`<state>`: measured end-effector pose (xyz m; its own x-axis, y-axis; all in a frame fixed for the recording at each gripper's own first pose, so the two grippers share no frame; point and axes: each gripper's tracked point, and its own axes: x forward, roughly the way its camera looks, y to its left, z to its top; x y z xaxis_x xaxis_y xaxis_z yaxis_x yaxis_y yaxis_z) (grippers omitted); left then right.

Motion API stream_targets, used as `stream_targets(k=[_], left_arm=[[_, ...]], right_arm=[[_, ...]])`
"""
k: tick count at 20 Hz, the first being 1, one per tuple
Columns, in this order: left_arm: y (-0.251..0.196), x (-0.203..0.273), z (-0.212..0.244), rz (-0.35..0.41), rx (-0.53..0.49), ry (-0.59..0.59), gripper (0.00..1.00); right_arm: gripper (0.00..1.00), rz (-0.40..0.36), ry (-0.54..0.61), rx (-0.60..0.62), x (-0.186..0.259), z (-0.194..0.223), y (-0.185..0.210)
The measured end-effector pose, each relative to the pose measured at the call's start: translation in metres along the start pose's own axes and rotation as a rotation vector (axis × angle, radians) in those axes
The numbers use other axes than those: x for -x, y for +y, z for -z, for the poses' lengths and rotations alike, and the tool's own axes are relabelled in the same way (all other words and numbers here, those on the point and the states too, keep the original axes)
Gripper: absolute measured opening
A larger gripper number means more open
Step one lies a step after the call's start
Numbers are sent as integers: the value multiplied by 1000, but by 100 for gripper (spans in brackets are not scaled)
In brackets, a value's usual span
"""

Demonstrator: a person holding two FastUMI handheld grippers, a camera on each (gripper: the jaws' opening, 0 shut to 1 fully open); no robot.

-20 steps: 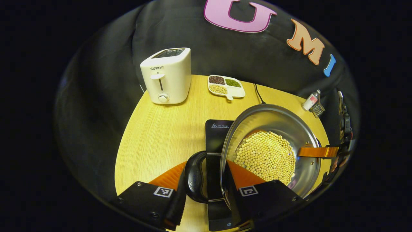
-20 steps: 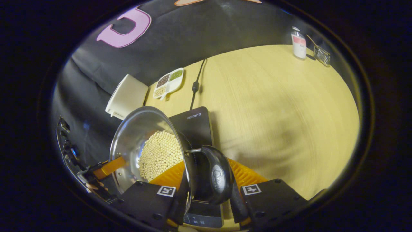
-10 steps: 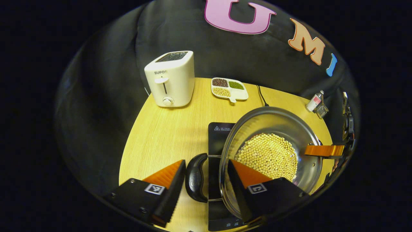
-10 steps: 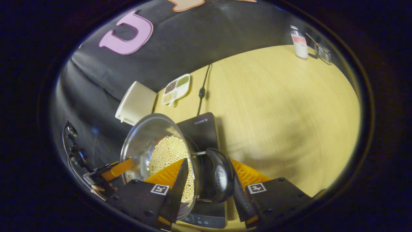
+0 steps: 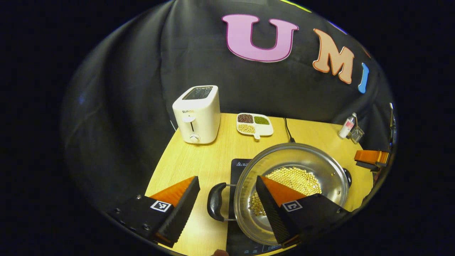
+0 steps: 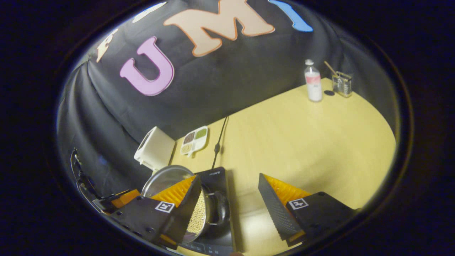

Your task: First push the handle of the pot to place it horizontally, then grasp the pot with both hands and set it on the induction cooktop.

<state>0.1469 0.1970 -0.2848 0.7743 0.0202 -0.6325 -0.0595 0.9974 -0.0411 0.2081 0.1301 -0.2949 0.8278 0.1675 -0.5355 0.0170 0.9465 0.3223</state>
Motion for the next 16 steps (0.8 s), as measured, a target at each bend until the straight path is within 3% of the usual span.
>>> stream_targets(k=[4,5,6,9,13,14,16], left_arm=[[-20,42,-20,-50,38,-102,97],[-27,53,-22,-64,44,-125,97],[-36,68,-27,-80,50,-150,97],[-66,107,-43,-132,63,-224,97],[-115,155,-55,-152,167,-314,97],[-126,167,-61,-156,173,-333,96],[-144,190,-74,-166,169,-391,96]], right_arm=[[92,25,-121,81,58,-38,-28],[100,29,-144,109,75,-46,-35],[91,23,-165,134,91,-55,-38],[91,0,-234,219,140,-88,-48],[91,-31,-362,316,200,-140,-55],[100,-45,-393,321,215,-151,-53],[99,-64,-453,331,242,-172,-52]])
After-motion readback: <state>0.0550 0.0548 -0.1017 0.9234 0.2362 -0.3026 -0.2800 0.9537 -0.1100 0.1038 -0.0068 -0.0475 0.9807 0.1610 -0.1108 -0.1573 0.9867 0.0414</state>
